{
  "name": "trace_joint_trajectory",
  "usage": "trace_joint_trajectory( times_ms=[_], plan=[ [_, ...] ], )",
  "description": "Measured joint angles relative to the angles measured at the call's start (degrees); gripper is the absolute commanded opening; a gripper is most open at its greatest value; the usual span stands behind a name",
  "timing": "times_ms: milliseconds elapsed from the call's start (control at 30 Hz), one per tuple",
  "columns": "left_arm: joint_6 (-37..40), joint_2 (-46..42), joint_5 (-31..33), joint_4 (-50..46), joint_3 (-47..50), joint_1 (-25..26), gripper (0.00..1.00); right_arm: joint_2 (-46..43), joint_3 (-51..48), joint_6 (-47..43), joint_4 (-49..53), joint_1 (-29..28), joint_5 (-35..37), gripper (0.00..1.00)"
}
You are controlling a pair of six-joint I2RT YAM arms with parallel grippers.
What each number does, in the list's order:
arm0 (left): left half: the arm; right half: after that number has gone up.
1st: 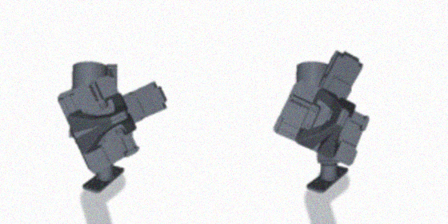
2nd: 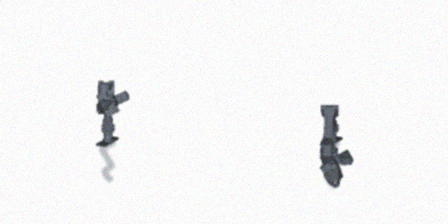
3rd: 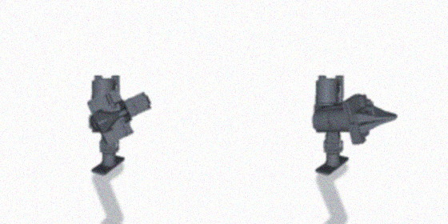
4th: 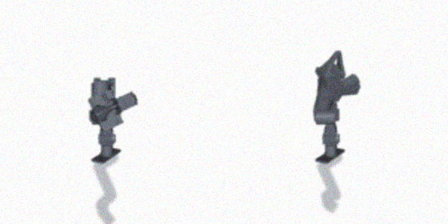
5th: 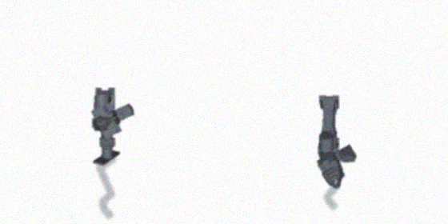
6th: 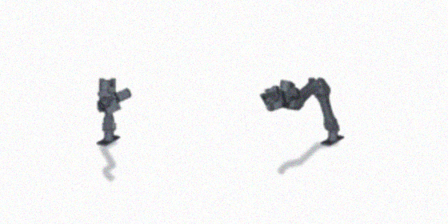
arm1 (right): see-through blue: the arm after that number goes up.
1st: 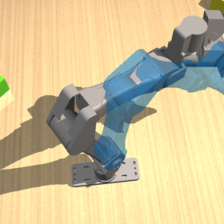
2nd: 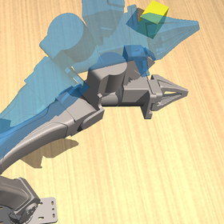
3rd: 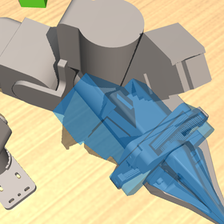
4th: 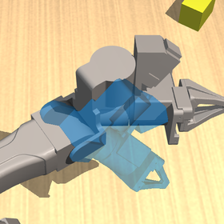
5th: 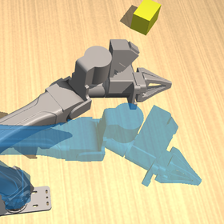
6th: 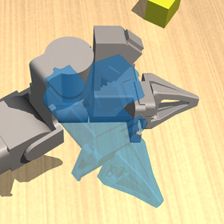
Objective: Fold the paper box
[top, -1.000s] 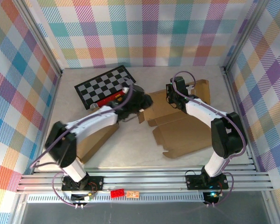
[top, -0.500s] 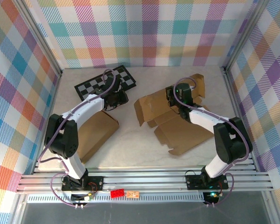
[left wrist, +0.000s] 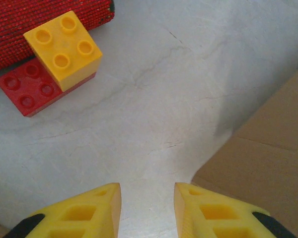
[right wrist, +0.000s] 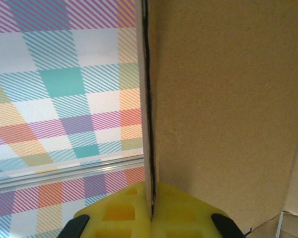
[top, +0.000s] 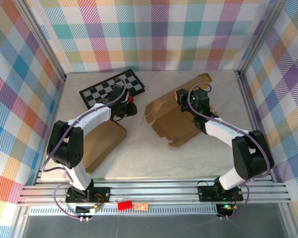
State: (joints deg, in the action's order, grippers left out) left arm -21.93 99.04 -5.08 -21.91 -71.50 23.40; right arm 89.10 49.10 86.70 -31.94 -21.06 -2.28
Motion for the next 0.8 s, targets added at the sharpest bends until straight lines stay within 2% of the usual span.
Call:
trace_joint_trajectory(
  times_ms=[200, 533, 800],
  plan=[
    [3.5, 0.0, -0.7, -0.3, 0.0, 0.2, 0.34, 5.5, 0.0, -0.3, -4.2, 0.5, -2.7, 0.00],
    [7.8, 0.1, -1.5, -0.4, 0.1, 4.0, 0.37, 6.1, 0.2, -0.6, -5.6, 0.5, -4.5, 0.00],
    [16.1, 1.6, -3.5, -0.4, 0.1, 4.3, 0.41, 7.0, 1.4, -0.7, -5.3, 0.5, -5.2, 0.00]
  ],
)
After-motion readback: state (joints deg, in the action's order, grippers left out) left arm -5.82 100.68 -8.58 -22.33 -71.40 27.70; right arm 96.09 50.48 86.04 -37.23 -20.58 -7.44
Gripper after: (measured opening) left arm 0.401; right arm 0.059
